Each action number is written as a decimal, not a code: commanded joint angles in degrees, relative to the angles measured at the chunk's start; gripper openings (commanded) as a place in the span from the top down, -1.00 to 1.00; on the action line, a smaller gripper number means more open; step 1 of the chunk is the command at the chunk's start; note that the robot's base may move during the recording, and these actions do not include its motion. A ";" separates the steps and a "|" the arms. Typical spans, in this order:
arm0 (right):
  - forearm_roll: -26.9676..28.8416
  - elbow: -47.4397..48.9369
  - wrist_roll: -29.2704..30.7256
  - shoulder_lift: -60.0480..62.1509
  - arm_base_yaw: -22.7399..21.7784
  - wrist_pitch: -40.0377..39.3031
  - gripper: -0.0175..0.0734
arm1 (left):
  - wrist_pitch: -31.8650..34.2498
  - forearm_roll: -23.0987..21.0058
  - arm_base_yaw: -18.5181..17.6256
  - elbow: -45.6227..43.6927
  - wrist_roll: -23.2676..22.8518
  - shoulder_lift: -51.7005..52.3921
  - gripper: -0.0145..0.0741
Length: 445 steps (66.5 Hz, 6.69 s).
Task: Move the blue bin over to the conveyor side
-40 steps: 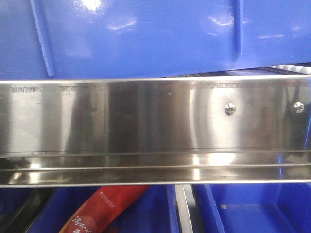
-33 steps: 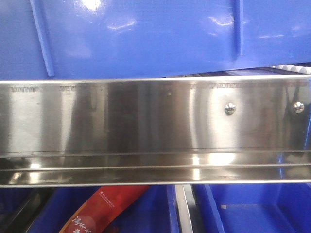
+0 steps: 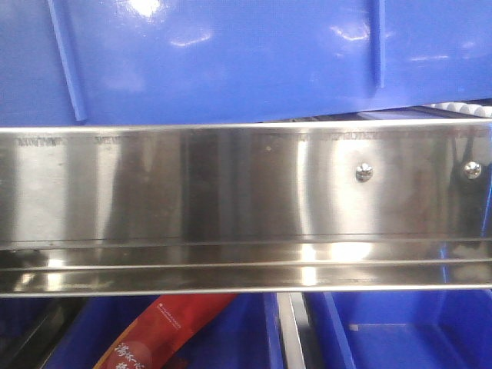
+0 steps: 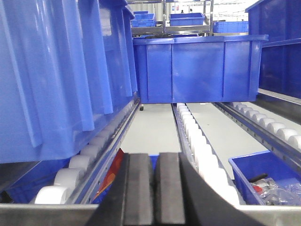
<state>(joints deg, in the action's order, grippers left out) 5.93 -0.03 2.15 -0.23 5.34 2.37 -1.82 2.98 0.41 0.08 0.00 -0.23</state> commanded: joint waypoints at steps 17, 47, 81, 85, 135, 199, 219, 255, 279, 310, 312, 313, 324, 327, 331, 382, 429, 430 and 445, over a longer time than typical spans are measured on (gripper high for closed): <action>-0.16 0.03 0.42 0.23 -0.27 -2.73 0.81 | 3.20 0.29 0.04 -0.08 -0.65 0.23 0.70; 3.50 15.34 0.42 0.23 -0.17 -1.12 0.81 | 2.18 2.76 -0.06 -12.47 -0.65 0.23 0.70; -7.10 55.49 0.42 -30.09 -0.17 43.44 0.81 | -33.25 -1.17 -0.06 -49.60 -0.65 -28.49 0.70; -7.10 59.61 0.42 -34.65 -0.17 49.45 0.81 | -32.71 -1.17 -0.06 -51.29 -0.65 -31.17 0.70; -0.64 82.90 1.05 -59.51 -0.17 62.59 0.81 | -45.04 -3.30 -0.06 -70.08 -0.65 -52.48 0.70; -5.93 110.82 0.95 -89.53 5.32 67.59 0.05 | -60.16 -6.10 -0.06 -100.23 -0.65 -85.02 0.70; -4.70 110.82 0.95 -90.94 5.32 67.59 -0.31 | -60.15 -5.57 -0.06 -100.23 -0.65 -85.02 0.70; -3.01 110.82 1.05 -95.54 5.32 67.59 -0.27 | -61.25 -1.63 -0.06 -100.23 -0.65 -85.02 0.70; -13.43 110.82 -2.15 -96.27 11.48 67.59 -0.27 | -61.83 -1.63 -0.06 -100.23 -0.65 -85.02 0.70; -14.85 110.82 -3.61 -96.74 11.95 67.59 -0.27 | -61.83 -1.63 -0.06 -100.23 -0.65 -85.02 0.70; -14.85 110.82 -3.61 -96.74 11.95 67.59 -0.27 | -61.83 -1.63 -0.06 -100.23 -0.65 -85.02 0.70; -14.85 110.82 -3.61 -96.74 11.95 67.59 -0.27 | -61.83 -1.63 -0.06 -100.23 -0.65 -85.02 0.70; -14.85 111.26 -3.61 -96.76 11.95 67.59 -0.22 | -61.98 -1.63 -0.06 -100.23 -0.65 -85.02 0.70; -14.85 111.75 -3.61 -96.76 11.95 67.59 -0.19 | -61.98 -1.63 -0.06 -100.23 -0.65 -85.02 0.70; -14.85 112.54 -3.76 -96.76 11.95 67.59 -0.15 | -62.11 -1.63 -0.06 -100.23 -0.65 -85.02 0.70; -13.29 112.78 -4.26 -98.69 11.95 67.59 -0.04 | -62.38 -1.63 -0.06 -100.23 -0.65 -85.02 0.70; -13.79 112.78 -4.26 -98.69 11.95 67.59 0.81 | -54.23 -4.13 -0.06 -100.23 -0.65 -89.31 -0.16; -13.79 112.78 -4.26 -98.69 11.95 67.59 0.81 | -54.42 -4.13 -0.06 -100.23 -0.65 -89.49 -0.17; -13.79 112.78 -4.26 -98.69 11.95 67.59 0.81 | -58.29 -8.39 -0.06 -100.23 -1.06 -92.51 -0.17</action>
<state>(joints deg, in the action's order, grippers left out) -8.24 112.67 -2.62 -98.90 17.28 69.94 -59.88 -3.81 0.41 -99.83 0.00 -91.62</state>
